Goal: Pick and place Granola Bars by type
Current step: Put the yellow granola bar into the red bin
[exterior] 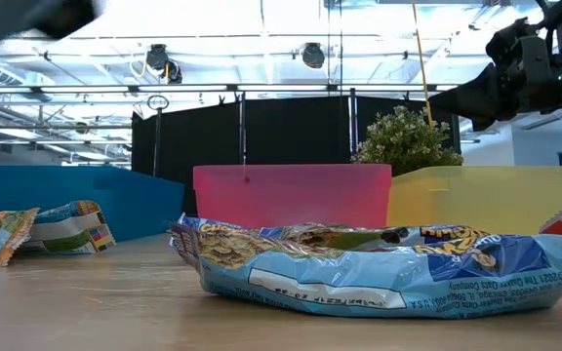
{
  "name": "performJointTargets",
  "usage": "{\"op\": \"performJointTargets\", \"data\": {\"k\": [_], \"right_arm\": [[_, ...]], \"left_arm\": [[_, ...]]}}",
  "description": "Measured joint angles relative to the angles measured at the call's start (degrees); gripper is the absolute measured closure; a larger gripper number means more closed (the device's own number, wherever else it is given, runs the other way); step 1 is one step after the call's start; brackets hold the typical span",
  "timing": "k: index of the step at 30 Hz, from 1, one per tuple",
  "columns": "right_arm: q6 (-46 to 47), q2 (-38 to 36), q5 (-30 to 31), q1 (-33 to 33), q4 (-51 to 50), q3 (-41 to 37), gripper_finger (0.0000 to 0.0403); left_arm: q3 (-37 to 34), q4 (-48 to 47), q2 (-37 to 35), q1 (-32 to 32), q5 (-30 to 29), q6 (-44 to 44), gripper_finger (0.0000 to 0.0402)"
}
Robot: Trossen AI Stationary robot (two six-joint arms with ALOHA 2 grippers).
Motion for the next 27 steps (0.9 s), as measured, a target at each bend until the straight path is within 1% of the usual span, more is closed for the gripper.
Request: {"op": "performJointTargets", "data": {"k": [2,5,7,9,11,13,16,18,21,27], "right_arm": [[0.72,-0.04,0.0,0.0,0.07,0.01,0.0403],[1.27,-0.02,0.0,0.0,0.06,0.01,0.0403],[1.28,-0.02,0.0,0.0,0.04,0.02,0.0403],[1.27,0.0,0.0,0.0,0.02,0.02,0.0403],[1.22,-0.01,0.0,0.0,0.01,0.02,0.0403],[1.16,0.0,0.0,0.0,-0.01,0.01,0.0403],[0.53,0.0,0.0,0.0,-0.01,0.0,0.0403],[-0.1,0.0,0.0,0.0,-0.01,0.0,0.0403],[-0.2,-0.02,0.0,0.0,-0.01,0.01,0.0403],[-0.2,-0.02,0.12,-0.02,1.96,0.01,0.0403]], "left_arm": [[5.1,-3.78,-0.31,3.85,-3.21,5.77,0.0346],[10.43,-3.44,-0.41,10.92,-7.61,12.89,0.0352],[12.18,-2.7,-0.39,15.9,-9.32,18.09,0.0353],[12.41,-1.6,-0.39,21.11,-9.92,22.98,0.0353],[11.3,-1.12,-0.39,26.39,-8.56,25.44,0.0347],[8.85,-0.82,-0.15,31.79,-5.97,26.14,0.034],[2.81,3.89,0.18,37.99,-3.19,27.02,0.0343],[-0.72,7.94,0.2,40.87,0.77,27.39,0.0353],[-3.83,14.99,0.17,43.77,6.19,27.37,0.0355],[-5.52,20.38,0.09,45.2,8.15,28.16,0.0345]]}}
